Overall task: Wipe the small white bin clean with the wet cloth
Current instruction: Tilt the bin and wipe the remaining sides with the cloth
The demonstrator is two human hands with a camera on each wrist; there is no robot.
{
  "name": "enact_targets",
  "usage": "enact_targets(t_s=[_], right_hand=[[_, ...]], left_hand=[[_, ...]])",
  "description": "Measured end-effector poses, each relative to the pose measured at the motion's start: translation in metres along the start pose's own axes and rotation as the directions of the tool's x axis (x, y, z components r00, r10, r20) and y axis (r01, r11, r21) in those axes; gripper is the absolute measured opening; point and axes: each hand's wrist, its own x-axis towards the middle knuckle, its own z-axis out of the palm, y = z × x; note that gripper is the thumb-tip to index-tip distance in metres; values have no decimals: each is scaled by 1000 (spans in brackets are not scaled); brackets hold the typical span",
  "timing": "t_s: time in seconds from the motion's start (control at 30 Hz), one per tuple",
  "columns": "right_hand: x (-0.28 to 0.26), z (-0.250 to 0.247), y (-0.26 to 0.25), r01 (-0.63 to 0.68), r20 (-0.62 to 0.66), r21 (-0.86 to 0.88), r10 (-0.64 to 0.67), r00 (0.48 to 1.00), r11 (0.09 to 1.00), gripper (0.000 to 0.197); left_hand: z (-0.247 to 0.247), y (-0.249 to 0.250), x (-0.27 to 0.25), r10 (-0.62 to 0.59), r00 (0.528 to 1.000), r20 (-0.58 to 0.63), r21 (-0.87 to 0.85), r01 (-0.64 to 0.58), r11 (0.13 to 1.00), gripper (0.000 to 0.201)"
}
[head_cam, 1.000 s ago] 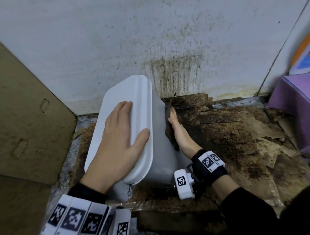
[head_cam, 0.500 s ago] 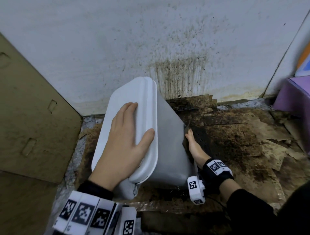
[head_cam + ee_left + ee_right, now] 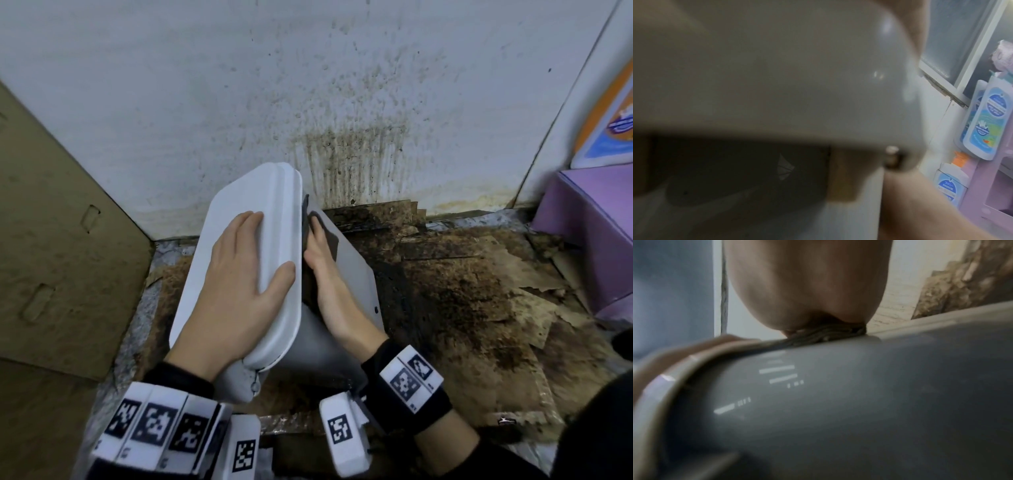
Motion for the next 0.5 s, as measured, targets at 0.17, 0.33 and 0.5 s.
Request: enact_targets(t_s=[0.17, 0.33, 0.5], right_hand=[[-13, 0, 36, 110, -100, -210, -133, 986, 971, 49], [-53, -26, 111, -191, -262, -82, 163, 951, 978, 44], [-76, -30, 131, -352, -345, 35, 342, 874, 935, 48]], left_hand=[[-1, -5, 0, 2, 1000, 2, -25, -2, 1000, 87], [-5, -10, -4, -6, 1000, 2, -54, 6, 999, 84], [-3, -4, -3, -3, 1000, 2, -43, 3, 999, 83]])
